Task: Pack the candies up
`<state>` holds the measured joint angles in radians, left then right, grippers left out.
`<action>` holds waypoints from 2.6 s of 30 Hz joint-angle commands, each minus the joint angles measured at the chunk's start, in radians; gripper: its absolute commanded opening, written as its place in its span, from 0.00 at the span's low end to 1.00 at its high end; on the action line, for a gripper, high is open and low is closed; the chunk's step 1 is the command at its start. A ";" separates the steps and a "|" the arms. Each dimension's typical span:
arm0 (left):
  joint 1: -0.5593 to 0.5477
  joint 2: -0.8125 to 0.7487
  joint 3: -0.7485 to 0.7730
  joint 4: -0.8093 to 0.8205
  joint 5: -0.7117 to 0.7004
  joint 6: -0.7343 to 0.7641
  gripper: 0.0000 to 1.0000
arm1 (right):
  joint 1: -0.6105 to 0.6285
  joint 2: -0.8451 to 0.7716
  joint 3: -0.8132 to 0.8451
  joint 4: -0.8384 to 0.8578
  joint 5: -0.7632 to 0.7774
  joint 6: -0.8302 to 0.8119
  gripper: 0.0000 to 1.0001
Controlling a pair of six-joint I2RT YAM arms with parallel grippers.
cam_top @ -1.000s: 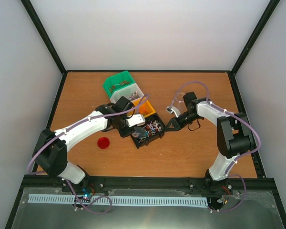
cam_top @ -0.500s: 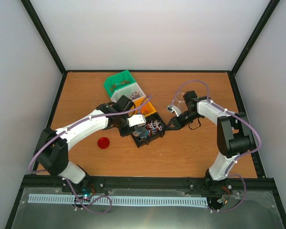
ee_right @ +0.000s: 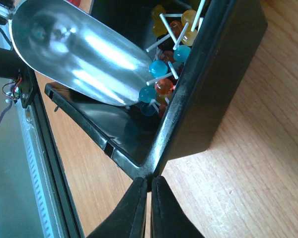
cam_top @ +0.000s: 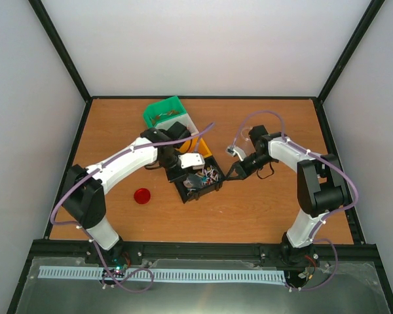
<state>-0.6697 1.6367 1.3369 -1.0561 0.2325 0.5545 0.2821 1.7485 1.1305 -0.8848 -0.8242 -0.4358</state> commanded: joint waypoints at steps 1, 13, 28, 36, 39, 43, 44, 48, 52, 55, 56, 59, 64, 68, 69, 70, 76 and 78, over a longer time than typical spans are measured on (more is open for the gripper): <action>-0.004 0.034 0.084 -0.117 0.053 0.036 0.01 | 0.014 -0.017 0.003 0.034 -0.017 -0.003 0.04; -0.004 0.085 -0.095 0.057 -0.003 -0.055 0.01 | 0.015 -0.013 0.001 0.051 -0.081 0.014 0.30; -0.004 0.127 -0.219 0.444 0.132 -0.194 0.01 | 0.038 0.040 -0.022 0.075 -0.108 0.048 0.07; 0.003 0.044 -0.398 0.830 0.273 -0.237 0.01 | 0.043 0.039 -0.022 0.054 -0.086 0.037 0.04; 0.021 0.017 -0.418 0.861 0.303 -0.231 0.01 | 0.041 0.034 -0.013 0.036 -0.064 0.022 0.03; 0.076 -0.065 -0.516 0.952 0.335 -0.241 0.01 | 0.025 0.022 -0.006 0.016 -0.067 0.003 0.04; 0.093 -0.090 -0.539 0.977 0.350 -0.243 0.01 | 0.018 0.016 -0.006 0.016 -0.073 -0.001 0.04; 0.125 -0.126 -0.591 1.050 0.382 -0.258 0.01 | -0.004 -0.003 0.002 0.002 -0.086 -0.026 0.07; 0.151 -0.144 -0.624 1.105 0.402 -0.276 0.01 | -0.018 -0.017 0.021 -0.035 -0.098 -0.061 0.09; 0.164 -0.167 -0.647 1.110 0.408 -0.253 0.01 | -0.030 -0.025 0.033 -0.055 -0.104 -0.079 0.10; 0.167 -0.179 -0.657 1.108 0.409 -0.242 0.01 | -0.034 -0.027 0.037 -0.062 -0.105 -0.086 0.10; 0.184 -0.223 -0.698 1.138 0.433 -0.240 0.01 | -0.037 -0.030 0.052 -0.078 -0.103 -0.098 0.11; 0.186 -0.274 -0.722 1.140 0.437 -0.252 0.01 | -0.036 -0.031 0.077 -0.101 -0.095 -0.108 0.13; 0.186 -0.322 -0.738 1.131 0.447 -0.253 0.01 | -0.037 -0.029 0.091 -0.111 -0.090 -0.108 0.13; 0.186 -0.335 -0.741 1.130 0.446 -0.256 0.01 | -0.037 -0.028 0.096 -0.115 -0.090 -0.109 0.13; 0.186 -0.352 -0.744 1.125 0.443 -0.260 0.01 | -0.037 -0.026 0.101 -0.116 -0.090 -0.109 0.13; 0.186 -0.423 -0.736 1.066 0.435 -0.261 0.01 | -0.036 -0.023 0.108 -0.087 -0.101 -0.085 0.15; 0.186 -0.456 -0.736 1.035 0.427 -0.247 0.01 | -0.036 -0.018 0.109 -0.079 -0.109 -0.078 0.15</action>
<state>-0.4908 1.2419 0.5884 -0.0017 0.6384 0.2920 0.2512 1.7489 1.2167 -0.9798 -0.9043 -0.5255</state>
